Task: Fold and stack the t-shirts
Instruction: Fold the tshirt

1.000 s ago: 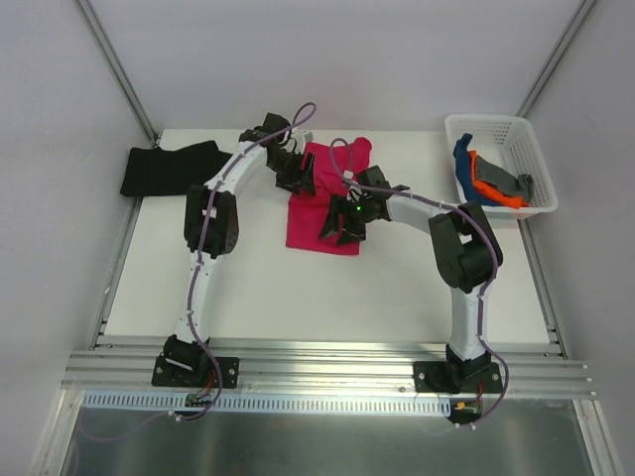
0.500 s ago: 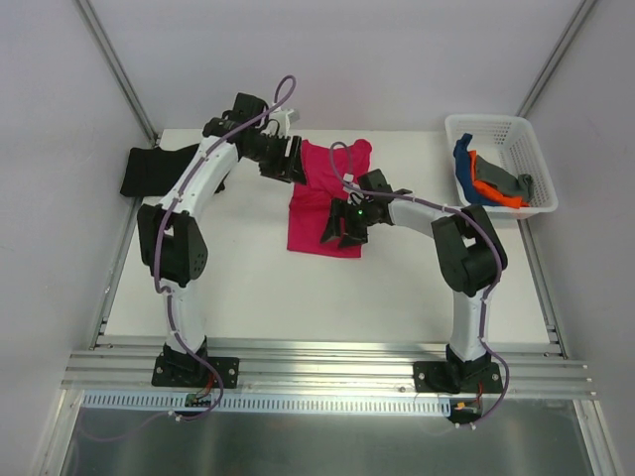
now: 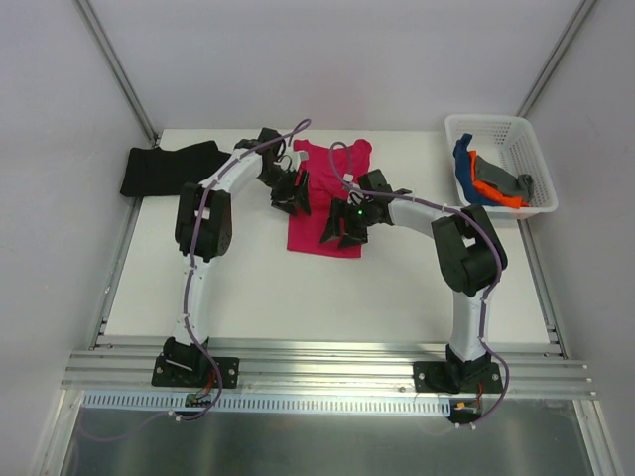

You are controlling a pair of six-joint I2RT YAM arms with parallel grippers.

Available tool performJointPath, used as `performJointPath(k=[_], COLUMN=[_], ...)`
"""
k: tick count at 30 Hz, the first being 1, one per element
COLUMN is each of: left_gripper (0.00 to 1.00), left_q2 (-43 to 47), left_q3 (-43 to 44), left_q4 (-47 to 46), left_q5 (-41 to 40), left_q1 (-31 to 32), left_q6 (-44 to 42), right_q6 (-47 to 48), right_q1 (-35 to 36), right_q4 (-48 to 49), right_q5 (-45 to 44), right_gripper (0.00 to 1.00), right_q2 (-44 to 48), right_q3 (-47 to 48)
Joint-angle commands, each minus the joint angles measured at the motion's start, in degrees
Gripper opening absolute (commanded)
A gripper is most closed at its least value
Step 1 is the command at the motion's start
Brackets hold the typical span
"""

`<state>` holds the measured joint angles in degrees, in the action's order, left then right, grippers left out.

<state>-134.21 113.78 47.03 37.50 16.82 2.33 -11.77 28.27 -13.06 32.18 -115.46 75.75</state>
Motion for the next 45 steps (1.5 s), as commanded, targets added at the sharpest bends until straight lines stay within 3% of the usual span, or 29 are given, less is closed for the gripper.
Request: performJointPath(k=[1,8,14,19,25,32,45], left_gripper=[0.56,0.57,0.59,0.62,0.63,0.6,0.57], left_q2=[-1.57,-7.72,-5.72,8.4,16.96,14.51,6.43], left_q3=[8.37,14.8,14.9,1.58,-13.39,-19.38,-16.92], left_q4=[0.0,-2.55,-3.52,-2.55,-0.27,-0.53,-1.23], left_q5=[0.56,-3.56,-9.81,-8.05,-5.68,-1.03,2.76], left_q1=[-0.03,-0.12,-0.38,-3.81,-4.69,-4.6,-4.6], left_q6=[-0.39,-0.57,-1.62,-1.45,-0.84,1.01,2.51], right_q6=[1.84,2.28,5.17,11.24,8.44,0.35,-0.09], right_q1=[0.56,0.56,0.47,-2.16,-8.23,-11.04,-13.07], right_q4=[-3.46,-3.64,-4.69,-10.22,-13.75,-6.02,-5.14], right_q5=[-3.18,-3.36,-4.58,-7.13,-4.15,0.24,0.51], right_gripper=[0.72,0.72,0.72,0.72,0.72,0.69,0.65], right_q2=[-0.38,-0.03,2.16,14.09,21.15,17.47,7.71], right_q3=[-0.95,-1.48,-1.48,-1.74,-10.68,-19.32,-12.03])
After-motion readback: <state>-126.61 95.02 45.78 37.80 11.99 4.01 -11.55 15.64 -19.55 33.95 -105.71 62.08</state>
